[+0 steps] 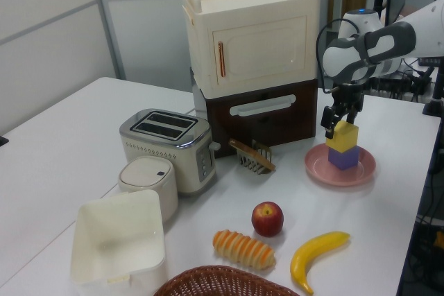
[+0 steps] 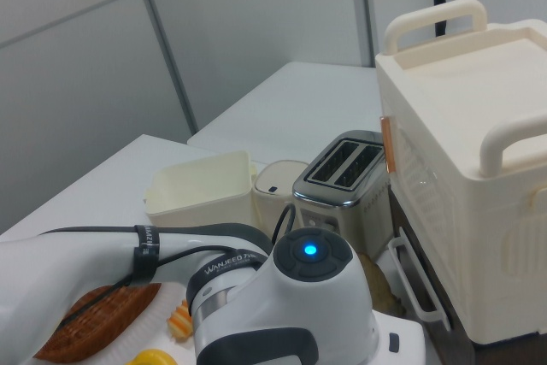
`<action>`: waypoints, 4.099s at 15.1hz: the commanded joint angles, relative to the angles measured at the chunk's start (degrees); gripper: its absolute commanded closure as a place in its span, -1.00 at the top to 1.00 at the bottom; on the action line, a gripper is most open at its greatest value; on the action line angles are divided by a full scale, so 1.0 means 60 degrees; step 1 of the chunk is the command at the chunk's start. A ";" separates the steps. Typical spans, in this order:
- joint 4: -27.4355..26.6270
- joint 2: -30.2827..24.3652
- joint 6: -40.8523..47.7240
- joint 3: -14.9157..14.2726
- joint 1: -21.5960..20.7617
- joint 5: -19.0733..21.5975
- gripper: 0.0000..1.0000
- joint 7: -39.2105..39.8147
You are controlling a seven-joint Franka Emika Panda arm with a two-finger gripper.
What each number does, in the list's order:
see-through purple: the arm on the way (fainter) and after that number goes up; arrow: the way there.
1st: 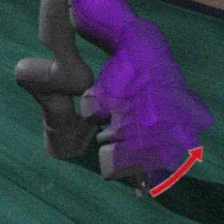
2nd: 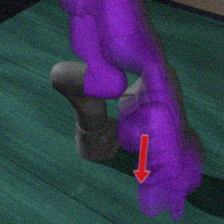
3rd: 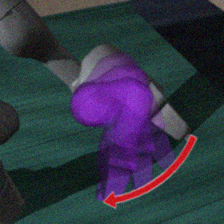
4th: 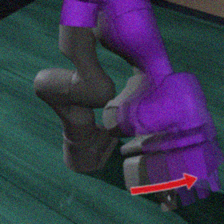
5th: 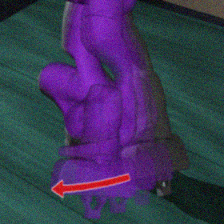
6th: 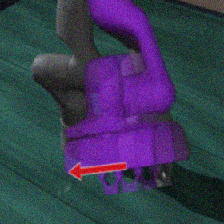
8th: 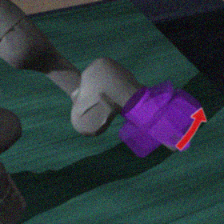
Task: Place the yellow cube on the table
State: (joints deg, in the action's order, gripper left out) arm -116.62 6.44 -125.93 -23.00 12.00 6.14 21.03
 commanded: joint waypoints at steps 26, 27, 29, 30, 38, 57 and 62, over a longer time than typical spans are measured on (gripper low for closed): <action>0.0701 -0.0458 0.0262 0.2894 -0.1254 -0.1079 -0.31 -0.6386; 0.0701 -0.0414 0.0262 0.3157 -0.1268 -0.1314 -0.31 -0.6723; 0.0773 -0.0209 0.0261 0.3394 -0.1268 -0.1725 -0.31 -0.7194; 0.0803 -0.0107 0.0247 0.3409 -0.1283 -0.1813 -0.31 -0.7268; 0.1477 0.0612 0.0247 0.3540 -0.1663 -0.1917 -0.31 -0.7269; 0.1521 -0.1084 0.3171 0.3760 -0.1167 -0.2914 1.00 -0.4816; 0.2663 -0.1571 0.5767 0.3804 -0.1049 -0.2008 1.00 -0.3360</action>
State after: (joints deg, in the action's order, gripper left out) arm -103.41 -1.94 -97.65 -0.51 5.64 -10.14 -3.81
